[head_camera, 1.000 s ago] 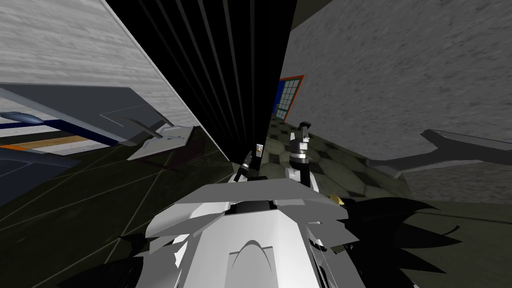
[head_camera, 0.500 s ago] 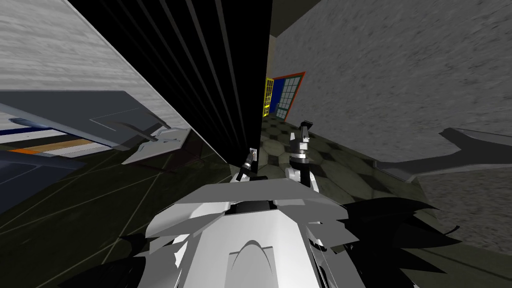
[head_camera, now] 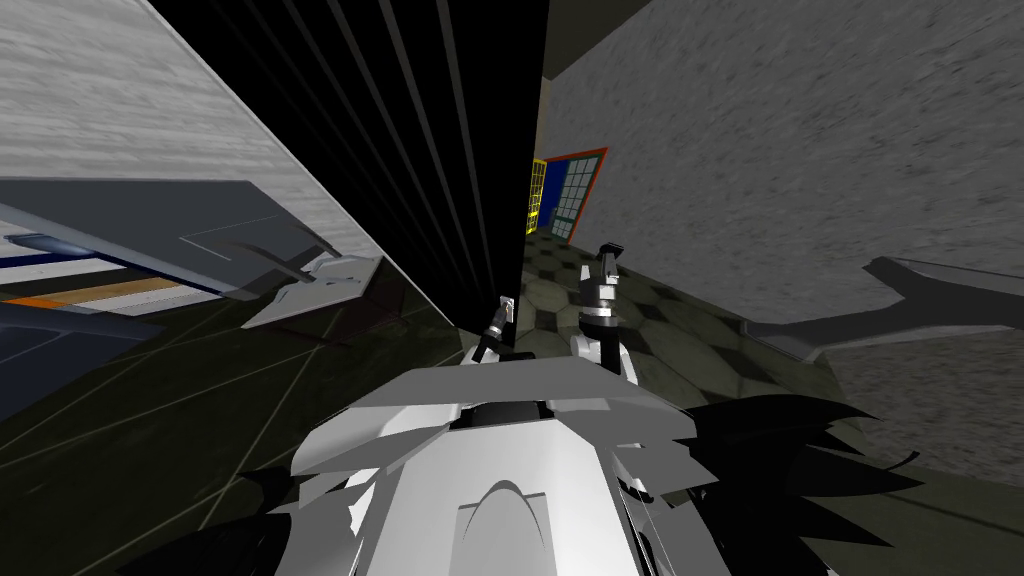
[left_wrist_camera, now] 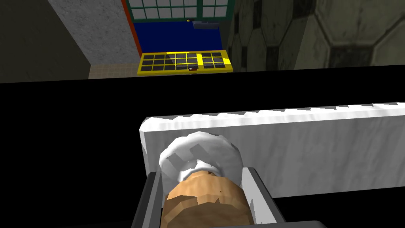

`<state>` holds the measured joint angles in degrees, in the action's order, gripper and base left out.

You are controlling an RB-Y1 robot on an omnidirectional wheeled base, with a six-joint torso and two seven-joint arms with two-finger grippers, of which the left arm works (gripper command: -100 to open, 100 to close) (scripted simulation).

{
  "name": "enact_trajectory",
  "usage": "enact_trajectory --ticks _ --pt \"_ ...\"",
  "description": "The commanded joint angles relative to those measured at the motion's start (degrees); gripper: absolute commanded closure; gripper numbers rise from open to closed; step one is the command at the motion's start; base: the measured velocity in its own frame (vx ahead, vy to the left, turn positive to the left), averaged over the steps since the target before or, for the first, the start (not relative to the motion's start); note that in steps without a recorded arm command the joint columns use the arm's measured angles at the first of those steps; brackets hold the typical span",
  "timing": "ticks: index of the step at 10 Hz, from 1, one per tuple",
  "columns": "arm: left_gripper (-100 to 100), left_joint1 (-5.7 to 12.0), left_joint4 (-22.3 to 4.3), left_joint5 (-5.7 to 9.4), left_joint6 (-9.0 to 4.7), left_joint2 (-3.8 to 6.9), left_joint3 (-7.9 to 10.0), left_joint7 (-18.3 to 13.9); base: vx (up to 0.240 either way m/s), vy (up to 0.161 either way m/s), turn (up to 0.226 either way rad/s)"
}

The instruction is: Push the door open

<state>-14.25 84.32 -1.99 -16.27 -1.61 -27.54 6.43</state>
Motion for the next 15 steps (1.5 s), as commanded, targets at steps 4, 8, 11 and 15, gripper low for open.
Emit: enact_trajectory --ticks 4,8,11,15 --pt "100 -1.22 0.7 0.03 -0.33 2.35 -0.58 0.5 0.12 -0.021 0.108" --pt "100 -3.05 1.8 0.08 -0.86 2.96 -1.5 1.2 0.214 -0.079 0.214" --pt "-100 -3.95 1.9 -0.19 -1.27 3.53 -3.14 1.7 -0.091 0.069 0.034" --pt "-100 -6.2 2.7 -0.59 -1.93 1.06 -6.02 2.8 -0.237 0.089 0.048"
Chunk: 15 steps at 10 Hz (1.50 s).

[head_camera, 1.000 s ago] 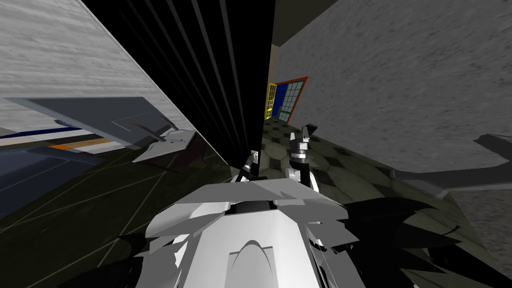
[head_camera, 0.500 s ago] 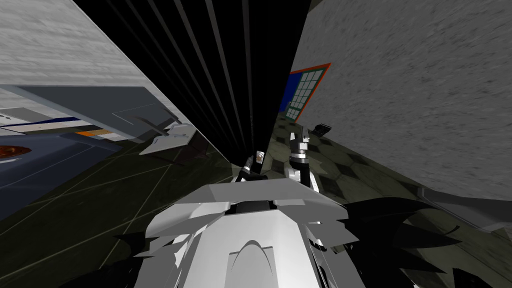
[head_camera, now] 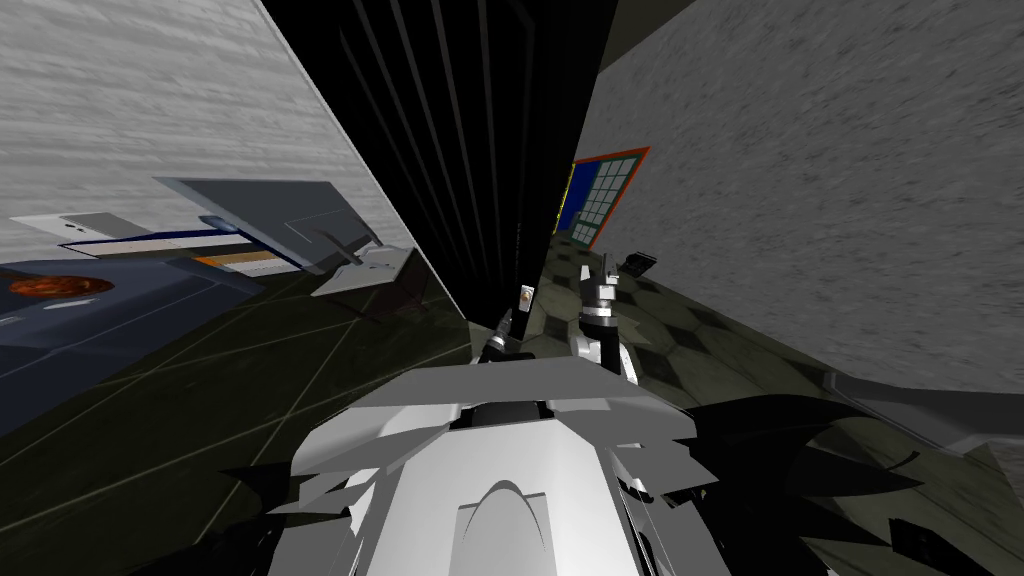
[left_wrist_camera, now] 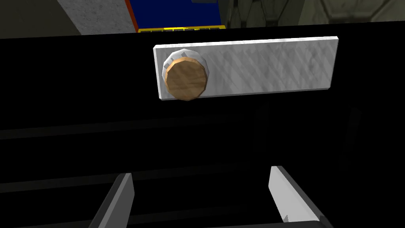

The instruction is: Push the door open

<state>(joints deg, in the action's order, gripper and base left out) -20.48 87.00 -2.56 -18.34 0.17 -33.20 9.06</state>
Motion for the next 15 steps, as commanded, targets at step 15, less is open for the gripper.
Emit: enact_trajectory --ticks 15 --pt "-100 11.7 -9.2 14.3 -1.43 3.52 0.18 7.2 -0.001 0.03 -0.015"
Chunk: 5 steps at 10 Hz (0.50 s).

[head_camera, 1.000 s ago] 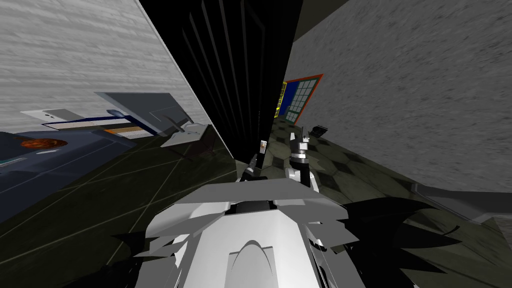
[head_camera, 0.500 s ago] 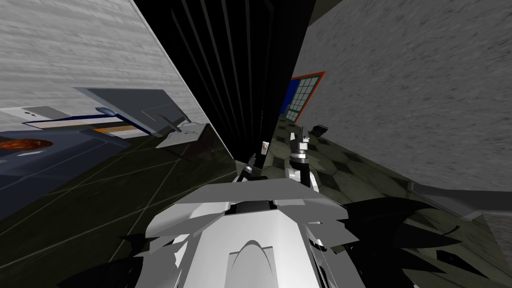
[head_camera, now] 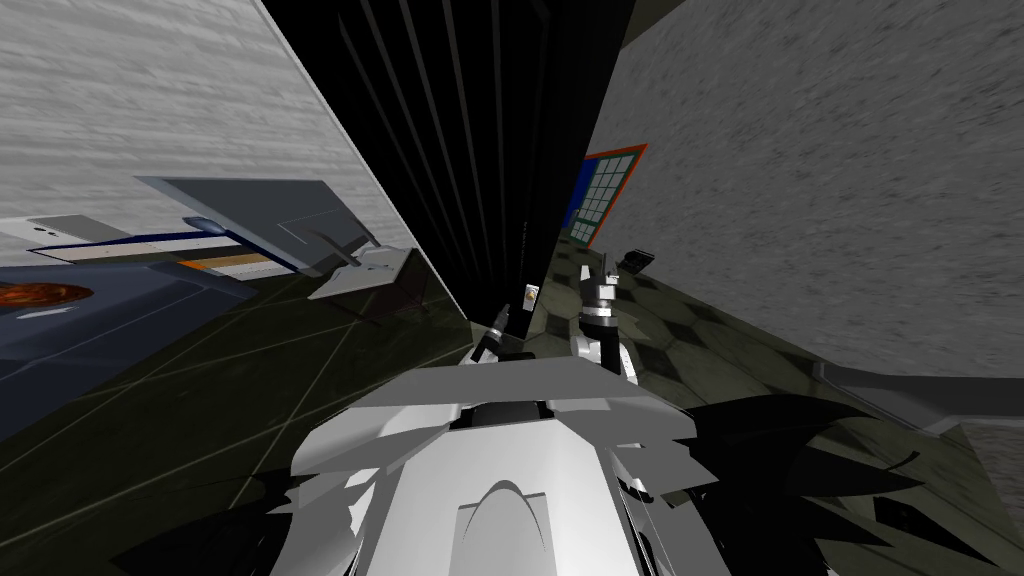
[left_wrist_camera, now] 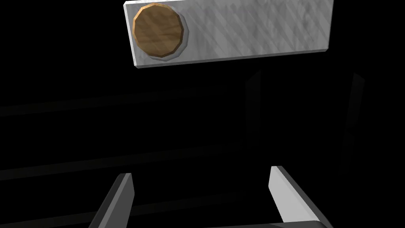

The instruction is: Push the door open

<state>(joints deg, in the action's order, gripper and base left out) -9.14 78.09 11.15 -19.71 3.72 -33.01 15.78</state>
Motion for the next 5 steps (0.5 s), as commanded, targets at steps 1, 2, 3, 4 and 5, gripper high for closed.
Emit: enact_trajectory --ticks 1,2,3,4,5 --pt "-100 1.23 -1.0 1.61 -0.15 0.14 0.08 1.0 0.022 0.014 -0.02" --pt "-100 2.12 -1.7 2.64 -0.24 0.26 0.16 1.5 0.024 0.011 -0.019" --pt "-100 3.02 -2.4 3.7 -0.33 0.35 0.25 2.0 0.027 0.004 -0.018" --pt "-100 3.92 -3.1 4.75 -0.42 0.44 0.34 2.5 0.026 0.007 -0.02" --pt "-100 4.82 -3.8 5.8 -0.51 0.52 0.43 3.0 0.024 0.006 -0.023"
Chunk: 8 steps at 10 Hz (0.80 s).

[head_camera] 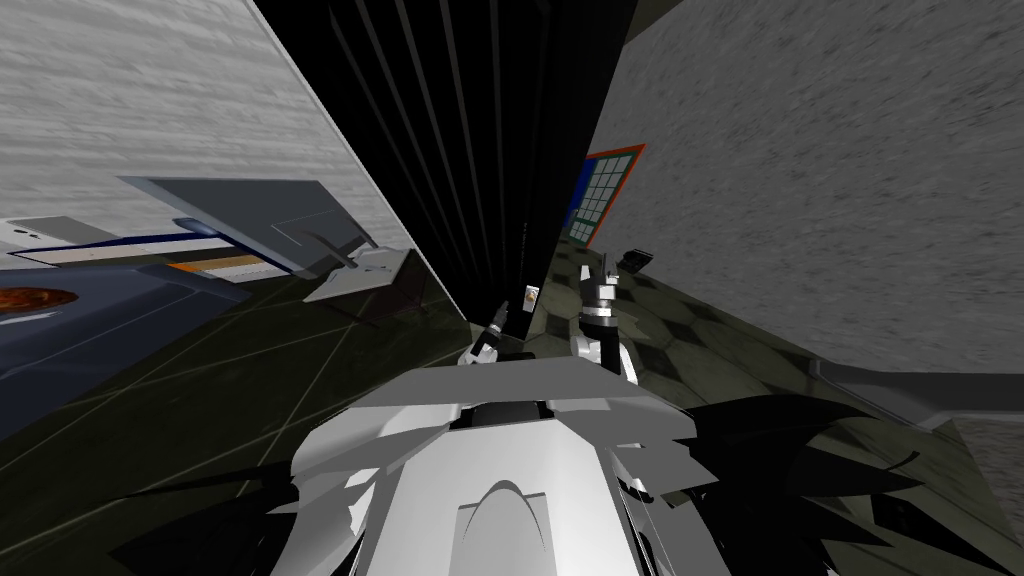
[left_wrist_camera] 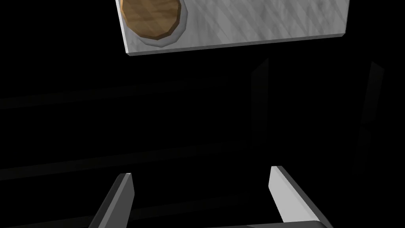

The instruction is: Push the door open

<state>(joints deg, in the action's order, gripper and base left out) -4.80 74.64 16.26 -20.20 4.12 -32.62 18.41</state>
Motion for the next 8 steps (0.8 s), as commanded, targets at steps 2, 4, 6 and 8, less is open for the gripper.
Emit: enact_trajectory --ticks 2,4,6,8 --pt "-100 2.29 -1.7 2.79 -0.21 0.15 0.22 1.4 0.019 -0.001 -0.021" --pt "-100 4.07 -3.1 4.86 -0.39 0.12 0.39 2.4 0.018 -0.006 -0.019" --pt "-100 5.82 -4.4 6.9 -0.57 0.01 0.56 3.3 0.015 -0.012 -0.022" --pt "-100 7.49 -5.7 8.85 -0.74 -0.2 0.73 4.3 0.01 -0.021 -0.018"
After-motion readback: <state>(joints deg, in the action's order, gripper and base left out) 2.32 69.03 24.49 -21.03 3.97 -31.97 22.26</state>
